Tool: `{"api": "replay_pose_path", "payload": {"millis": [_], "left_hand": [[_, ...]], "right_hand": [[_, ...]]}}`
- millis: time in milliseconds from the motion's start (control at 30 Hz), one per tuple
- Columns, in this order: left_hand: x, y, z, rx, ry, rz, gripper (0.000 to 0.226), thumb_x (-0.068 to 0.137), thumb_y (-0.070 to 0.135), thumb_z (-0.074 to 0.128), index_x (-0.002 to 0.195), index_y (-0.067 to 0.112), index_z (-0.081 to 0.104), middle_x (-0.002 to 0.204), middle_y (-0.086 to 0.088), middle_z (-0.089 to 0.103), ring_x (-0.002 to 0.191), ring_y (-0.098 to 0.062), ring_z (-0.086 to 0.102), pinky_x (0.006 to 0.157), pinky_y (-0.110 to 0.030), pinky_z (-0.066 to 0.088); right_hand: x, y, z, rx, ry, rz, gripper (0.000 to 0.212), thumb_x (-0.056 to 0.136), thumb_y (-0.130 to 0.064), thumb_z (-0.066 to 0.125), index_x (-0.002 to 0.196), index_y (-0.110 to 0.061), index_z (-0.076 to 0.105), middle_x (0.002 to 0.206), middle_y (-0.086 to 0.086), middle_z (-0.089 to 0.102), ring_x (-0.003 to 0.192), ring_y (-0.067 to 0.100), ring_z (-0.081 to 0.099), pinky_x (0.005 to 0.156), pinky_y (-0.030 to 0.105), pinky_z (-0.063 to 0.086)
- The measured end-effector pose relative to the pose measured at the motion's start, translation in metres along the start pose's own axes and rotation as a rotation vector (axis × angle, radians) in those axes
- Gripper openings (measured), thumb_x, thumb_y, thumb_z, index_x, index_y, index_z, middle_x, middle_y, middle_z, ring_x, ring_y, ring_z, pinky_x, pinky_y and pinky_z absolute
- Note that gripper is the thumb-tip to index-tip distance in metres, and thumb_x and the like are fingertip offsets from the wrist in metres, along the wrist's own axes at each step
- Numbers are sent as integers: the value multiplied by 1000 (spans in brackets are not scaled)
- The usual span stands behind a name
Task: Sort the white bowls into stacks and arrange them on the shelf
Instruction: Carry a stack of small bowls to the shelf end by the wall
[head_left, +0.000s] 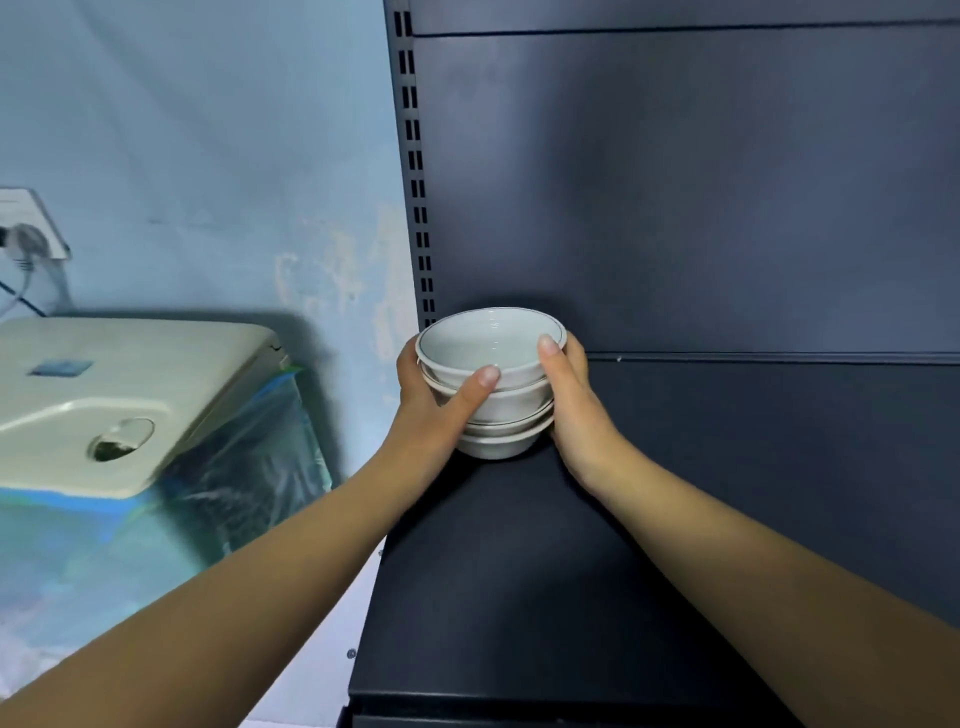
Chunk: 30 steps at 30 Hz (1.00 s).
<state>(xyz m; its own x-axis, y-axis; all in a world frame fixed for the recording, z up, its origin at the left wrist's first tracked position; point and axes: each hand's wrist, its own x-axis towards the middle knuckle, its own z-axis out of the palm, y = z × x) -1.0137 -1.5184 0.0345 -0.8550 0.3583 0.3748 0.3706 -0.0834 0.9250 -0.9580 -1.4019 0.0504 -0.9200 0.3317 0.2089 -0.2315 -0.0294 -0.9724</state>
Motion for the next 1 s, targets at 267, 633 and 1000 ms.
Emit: {"api": "replay_pose_path", "payload": {"millis": [267,633,1000], "left_hand": [[-8,-8,-14,98,-99,136,68,63,55,64,121,43,31,124,27,44,114,15,44,95,-10,37],[0,-10,-15,87,-79,190,68,75,44,60,132,13,40,127,1,54,118,-8,52,100,-23,40],[-4,-13,-14,75,-101,173,84,76,54,62,140,11,29,137,-4,46,127,-14,45,109,-41,34]], "right_hand": [[-7,-3,-19,-169,-90,-13,22,86,-53,46,108,-48,47,119,-24,55,119,3,49,109,37,34],[-11,-4,-21,-148,-100,7,19,92,-41,44,108,-47,51,110,-31,59,111,-7,53,107,35,38],[-9,-1,-26,-157,-126,5,31,87,-49,48,117,-43,52,121,-22,59,116,-2,52,108,36,36]]}}
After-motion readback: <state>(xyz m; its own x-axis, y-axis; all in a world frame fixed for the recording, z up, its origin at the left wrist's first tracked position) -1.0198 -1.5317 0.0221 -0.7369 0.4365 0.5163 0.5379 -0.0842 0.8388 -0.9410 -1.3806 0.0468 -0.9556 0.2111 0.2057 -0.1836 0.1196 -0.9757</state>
